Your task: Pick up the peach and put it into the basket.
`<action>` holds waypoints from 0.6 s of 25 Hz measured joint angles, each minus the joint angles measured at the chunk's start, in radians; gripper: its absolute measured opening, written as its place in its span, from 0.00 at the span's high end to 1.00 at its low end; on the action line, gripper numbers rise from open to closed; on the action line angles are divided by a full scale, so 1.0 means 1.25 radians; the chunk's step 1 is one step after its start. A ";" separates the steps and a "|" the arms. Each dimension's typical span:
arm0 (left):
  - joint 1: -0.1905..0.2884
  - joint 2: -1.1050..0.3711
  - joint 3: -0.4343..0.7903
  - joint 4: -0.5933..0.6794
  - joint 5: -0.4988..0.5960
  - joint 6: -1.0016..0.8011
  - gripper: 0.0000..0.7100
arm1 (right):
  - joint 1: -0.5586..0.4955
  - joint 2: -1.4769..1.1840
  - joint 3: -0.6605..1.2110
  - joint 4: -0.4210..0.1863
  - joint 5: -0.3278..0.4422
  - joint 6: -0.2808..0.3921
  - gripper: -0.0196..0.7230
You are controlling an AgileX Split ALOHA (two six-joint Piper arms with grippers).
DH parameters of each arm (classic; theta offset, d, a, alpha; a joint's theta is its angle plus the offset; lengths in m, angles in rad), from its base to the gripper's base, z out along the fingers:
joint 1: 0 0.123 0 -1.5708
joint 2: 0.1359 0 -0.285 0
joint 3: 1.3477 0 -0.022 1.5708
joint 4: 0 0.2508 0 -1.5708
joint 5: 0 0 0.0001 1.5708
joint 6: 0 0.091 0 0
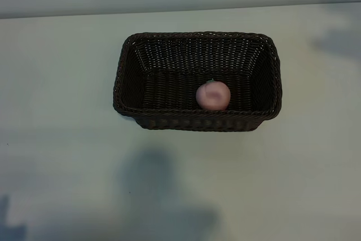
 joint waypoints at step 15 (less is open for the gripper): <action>0.000 0.000 0.000 0.000 0.000 0.000 0.22 | 0.055 -0.386 0.342 -0.062 -0.130 -0.002 0.19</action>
